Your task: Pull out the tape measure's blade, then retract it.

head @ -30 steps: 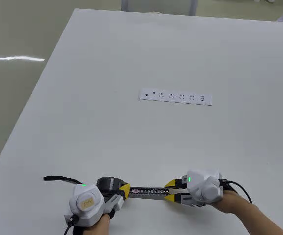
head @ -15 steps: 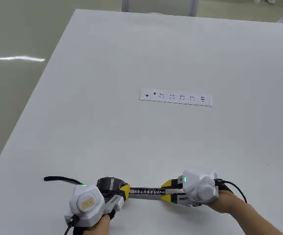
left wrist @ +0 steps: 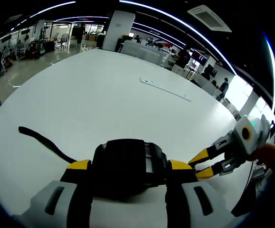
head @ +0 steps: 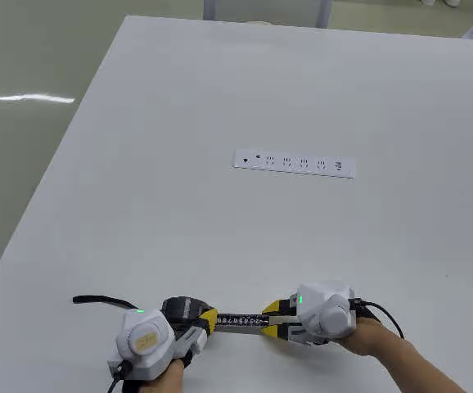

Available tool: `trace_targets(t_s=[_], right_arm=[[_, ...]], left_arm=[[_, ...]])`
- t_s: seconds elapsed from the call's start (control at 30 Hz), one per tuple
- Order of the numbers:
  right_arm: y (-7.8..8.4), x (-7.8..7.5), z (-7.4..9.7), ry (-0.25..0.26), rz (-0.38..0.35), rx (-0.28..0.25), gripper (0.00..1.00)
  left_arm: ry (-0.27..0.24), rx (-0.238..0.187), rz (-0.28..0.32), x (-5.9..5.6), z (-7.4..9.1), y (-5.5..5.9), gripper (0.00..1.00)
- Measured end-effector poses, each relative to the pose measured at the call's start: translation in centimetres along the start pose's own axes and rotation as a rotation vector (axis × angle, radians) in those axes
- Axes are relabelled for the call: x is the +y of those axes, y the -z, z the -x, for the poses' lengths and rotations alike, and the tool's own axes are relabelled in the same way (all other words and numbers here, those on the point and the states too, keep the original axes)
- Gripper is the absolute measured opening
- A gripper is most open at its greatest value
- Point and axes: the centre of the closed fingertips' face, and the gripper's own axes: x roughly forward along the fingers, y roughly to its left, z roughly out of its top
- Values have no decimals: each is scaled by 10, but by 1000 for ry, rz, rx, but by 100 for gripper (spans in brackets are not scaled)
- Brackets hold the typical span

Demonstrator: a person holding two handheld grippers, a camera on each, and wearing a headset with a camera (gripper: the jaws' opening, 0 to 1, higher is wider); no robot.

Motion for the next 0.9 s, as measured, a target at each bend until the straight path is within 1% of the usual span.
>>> trace_targets(t_s=[0.37, 0.57, 0.9], right_arm=[[-7, 1, -8, -4, -1, -7, 13], [-11, 1, -16, -6, 1, -11, 13], [-20, 3, -25, -14, 7, -18, 13]], left_arm=[[1, 0, 3, 0, 0, 1, 59], [1, 0, 4, -1, 1, 0, 59], [3, 1, 14, 1, 0, 0, 59]])
